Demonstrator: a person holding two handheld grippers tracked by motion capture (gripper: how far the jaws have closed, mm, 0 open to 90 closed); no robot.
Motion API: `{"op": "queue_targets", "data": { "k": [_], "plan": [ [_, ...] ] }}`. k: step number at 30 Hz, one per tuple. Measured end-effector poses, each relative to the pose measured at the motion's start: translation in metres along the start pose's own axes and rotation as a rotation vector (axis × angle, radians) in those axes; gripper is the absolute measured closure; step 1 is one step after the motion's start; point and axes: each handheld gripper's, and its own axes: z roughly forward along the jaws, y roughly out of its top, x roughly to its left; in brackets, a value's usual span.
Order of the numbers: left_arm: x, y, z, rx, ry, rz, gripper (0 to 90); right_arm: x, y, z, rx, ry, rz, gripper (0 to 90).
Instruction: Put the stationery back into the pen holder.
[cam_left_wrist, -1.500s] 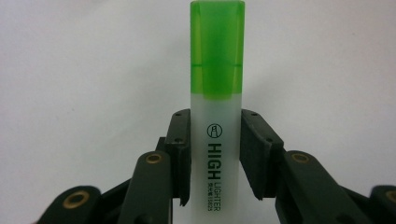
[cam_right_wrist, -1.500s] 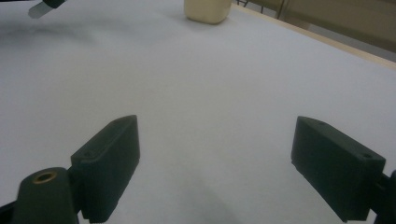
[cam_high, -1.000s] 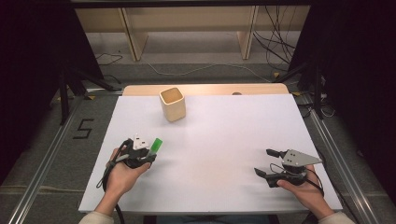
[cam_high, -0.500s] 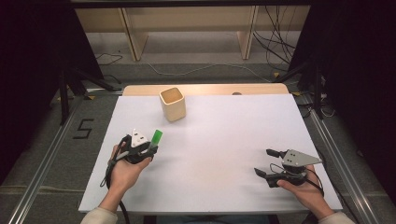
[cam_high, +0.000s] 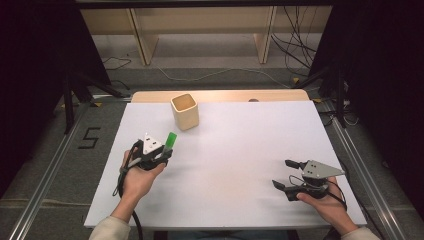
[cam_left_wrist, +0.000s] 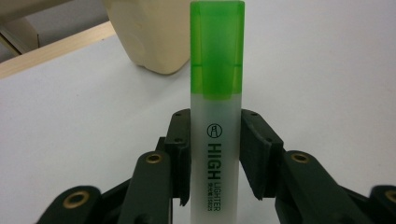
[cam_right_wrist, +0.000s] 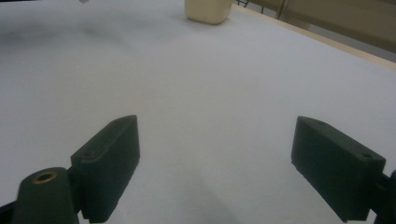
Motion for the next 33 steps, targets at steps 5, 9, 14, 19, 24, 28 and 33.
{"op": "queue_targets", "data": {
  "k": [5,9,14,19,24,28,33],
  "plan": [
    [0.001,0.003,0.002,-0.025,0.009,-0.006,66.4,0.0,0.0,0.0,0.005,-0.002,0.003,16.3],
    [0.003,0.005,0.004,-0.045,0.016,-0.013,66.4,0.0,0.0,0.0,0.003,-0.002,0.004,16.3],
    [0.003,0.008,0.005,-0.058,0.02,-0.019,66.4,0.0,0.0,0.0,0.005,-0.003,0.006,16.3],
    [0.003,0.011,0.007,-0.059,0.012,-0.018,66.4,0.0,0.0,0.0,0.003,-0.001,0.002,16.3],
    [0.004,0.015,0.009,-0.074,0.02,-0.02,66.4,0.0,0.0,0.0,0.004,-0.002,0.007,16.3],
    [0.005,0.018,0.01,-0.084,0.023,-0.024,66.4,-0.001,0.0,0.0,-0.001,0.001,0.003,16.3],
    [0.007,0.021,0.012,-0.095,0.027,-0.026,66.4,0.0,0.0,0.0,0.003,-0.001,0.001,16.3]
  ]
}}
